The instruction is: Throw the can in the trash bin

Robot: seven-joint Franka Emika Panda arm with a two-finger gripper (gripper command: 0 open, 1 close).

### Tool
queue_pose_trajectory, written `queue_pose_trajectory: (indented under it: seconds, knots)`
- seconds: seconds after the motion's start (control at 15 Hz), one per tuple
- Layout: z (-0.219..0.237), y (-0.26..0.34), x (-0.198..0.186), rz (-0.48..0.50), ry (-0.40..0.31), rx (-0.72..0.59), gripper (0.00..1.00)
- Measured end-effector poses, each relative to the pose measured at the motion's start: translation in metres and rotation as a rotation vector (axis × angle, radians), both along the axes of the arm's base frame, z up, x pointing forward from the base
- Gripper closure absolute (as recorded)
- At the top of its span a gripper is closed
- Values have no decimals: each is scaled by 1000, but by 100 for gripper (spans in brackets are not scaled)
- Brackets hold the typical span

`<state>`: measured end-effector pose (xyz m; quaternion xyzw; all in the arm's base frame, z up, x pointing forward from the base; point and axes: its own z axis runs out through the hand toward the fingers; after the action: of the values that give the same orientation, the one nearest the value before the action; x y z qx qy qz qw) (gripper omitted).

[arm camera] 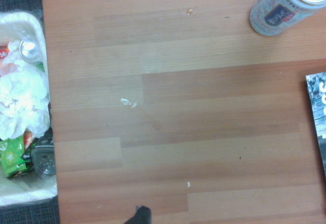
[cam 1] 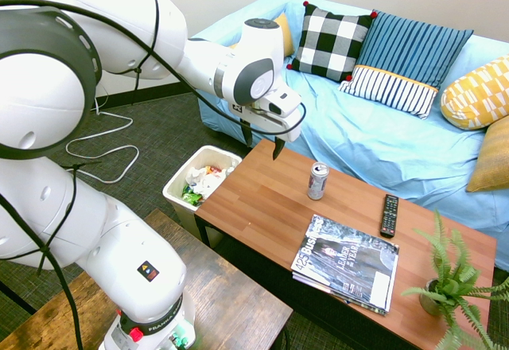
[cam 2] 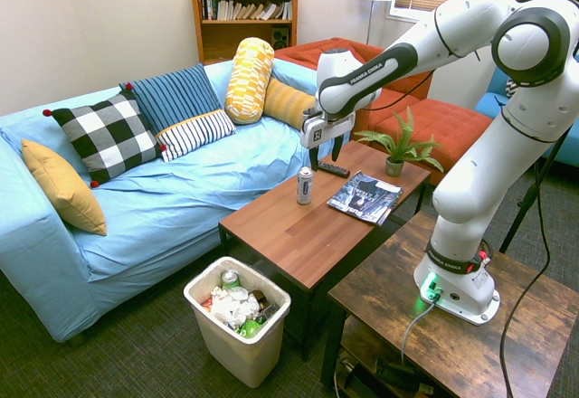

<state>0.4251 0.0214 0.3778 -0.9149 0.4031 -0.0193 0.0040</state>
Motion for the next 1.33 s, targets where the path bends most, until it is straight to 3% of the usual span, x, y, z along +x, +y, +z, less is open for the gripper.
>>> queue_pose_trajectory:
  seconds: [0.27,0.47,1.13,1.33]
  knots:
    - [-5,-5,11,-17,-35,-10,0]
    - [-21,-34,41,-98,-71,-19,0]
    - [-100,-84,147,-239,-77,27,0]
    - [-106,-90,154,-251,-75,19,0]
